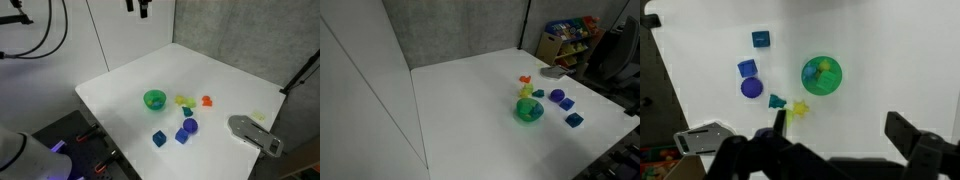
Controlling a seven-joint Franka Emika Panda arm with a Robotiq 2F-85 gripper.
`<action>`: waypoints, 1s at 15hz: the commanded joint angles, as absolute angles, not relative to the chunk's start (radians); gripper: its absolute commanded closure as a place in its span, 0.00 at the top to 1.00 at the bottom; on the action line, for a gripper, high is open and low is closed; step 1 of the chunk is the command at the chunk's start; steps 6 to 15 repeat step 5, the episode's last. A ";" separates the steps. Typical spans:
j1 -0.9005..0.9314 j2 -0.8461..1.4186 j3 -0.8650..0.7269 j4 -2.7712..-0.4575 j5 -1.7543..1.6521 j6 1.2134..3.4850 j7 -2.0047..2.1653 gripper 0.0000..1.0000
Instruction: Pick up the green block and put it in the green bowl
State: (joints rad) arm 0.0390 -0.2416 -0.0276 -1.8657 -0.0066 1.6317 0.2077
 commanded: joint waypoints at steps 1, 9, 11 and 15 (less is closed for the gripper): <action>0.018 -0.245 -0.009 -1.863 -0.002 1.628 0.204 1.00; 0.016 -0.245 -0.008 -1.863 -0.002 1.627 0.204 1.00; 0.016 -0.245 -0.008 -1.863 -0.002 1.627 0.204 1.00; 0.016 -0.245 -0.008 -1.863 -0.002 1.627 0.204 1.00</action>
